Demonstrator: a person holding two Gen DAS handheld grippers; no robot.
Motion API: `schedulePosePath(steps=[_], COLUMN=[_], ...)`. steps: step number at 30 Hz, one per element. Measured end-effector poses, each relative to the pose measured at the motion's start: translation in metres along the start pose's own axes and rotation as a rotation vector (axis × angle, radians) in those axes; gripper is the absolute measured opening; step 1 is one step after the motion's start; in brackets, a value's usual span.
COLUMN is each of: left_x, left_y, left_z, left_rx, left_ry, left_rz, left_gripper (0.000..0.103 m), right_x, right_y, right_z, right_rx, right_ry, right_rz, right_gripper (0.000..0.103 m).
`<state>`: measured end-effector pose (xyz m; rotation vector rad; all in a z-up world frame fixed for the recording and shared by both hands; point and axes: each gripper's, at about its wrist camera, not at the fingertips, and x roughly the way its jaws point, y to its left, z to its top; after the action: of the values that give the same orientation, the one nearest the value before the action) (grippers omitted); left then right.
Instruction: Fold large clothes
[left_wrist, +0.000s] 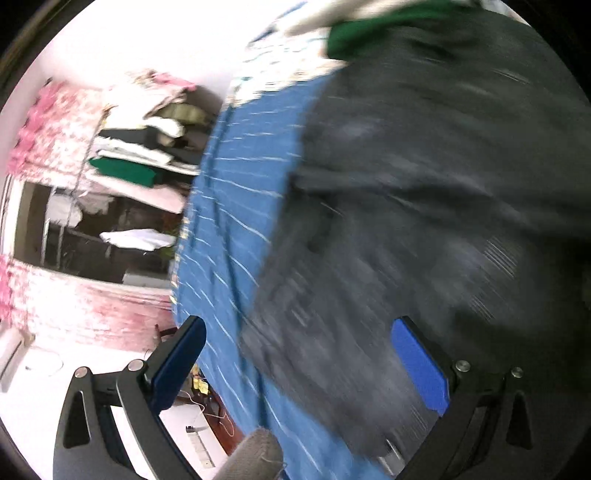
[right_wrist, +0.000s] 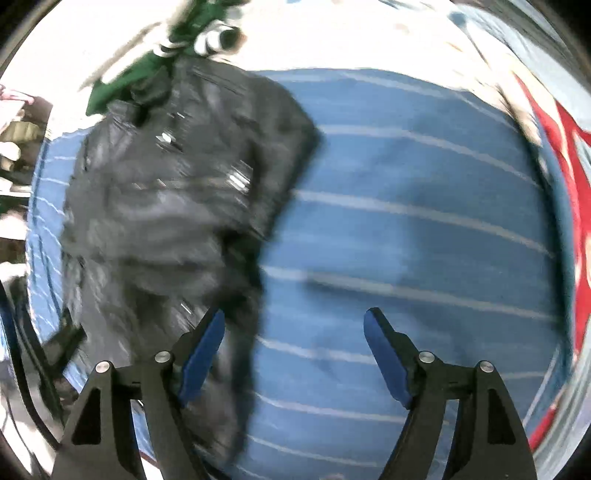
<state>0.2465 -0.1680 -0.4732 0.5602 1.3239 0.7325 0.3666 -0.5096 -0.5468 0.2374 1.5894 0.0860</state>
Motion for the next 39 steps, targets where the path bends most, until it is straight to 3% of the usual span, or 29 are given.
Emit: schedulePosePath(steps=[5,8,11,15,17,21,25,29,33,36,39], left_x=[-0.06,-0.075,-0.074,-0.051,-0.052,-0.076,-0.062,-0.056,-0.081,-0.074,-0.063], left_y=[-0.07,-0.107,-0.137,-0.152,-0.147,-0.131,-0.159,-0.164,-0.164,-0.178,-0.17], left_z=[-0.055,-0.074,-0.079,-0.063,-0.056,-0.059,-0.066,-0.059,-0.068,-0.075,-0.064], left_rx=[0.127,0.163,0.189,0.162,0.13,0.089,0.154,0.124,0.121,0.166,0.134], left_ry=[-0.015,-0.029,-0.054,-0.039,-0.013,-0.051,-0.046,-0.023,-0.028,-0.057,-0.064], left_rz=[-0.039,-0.033,0.045,0.092,0.061,0.004,0.05,0.058,-0.06,-0.014,-0.006], left_gripper=[0.103,0.103,0.103,0.103,0.103,0.103,0.103,0.103,0.099,0.103,0.103], right_x=[-0.002,0.0,-0.001,-0.003,-0.003,-0.001,0.009,0.013,0.011,0.01,0.013], right_y=[-0.07,-0.1,-0.135,-0.162,-0.168,-0.17,-0.166,-0.163,-0.165,-0.168,-0.17], right_z=[-0.037,-0.05,-0.057,-0.057,-0.056,-0.053,-0.052,-0.052,-0.047,-0.044,-0.038], right_rx=[0.035,0.059,0.112,0.146,0.15,0.147,0.144,0.148,0.148,0.157,0.192], right_ry=[0.057,0.079,0.094,0.095,0.097,0.102,0.128,0.131,0.12,0.126,0.142], right_rz=[-0.029,-0.057,-0.072,-0.082,-0.075,-0.051,-0.03,-0.012,0.004,-0.005,0.017], right_gripper=[0.079,0.079,0.079,0.079,0.079,0.079,0.079,0.079,0.079,0.079,0.079])
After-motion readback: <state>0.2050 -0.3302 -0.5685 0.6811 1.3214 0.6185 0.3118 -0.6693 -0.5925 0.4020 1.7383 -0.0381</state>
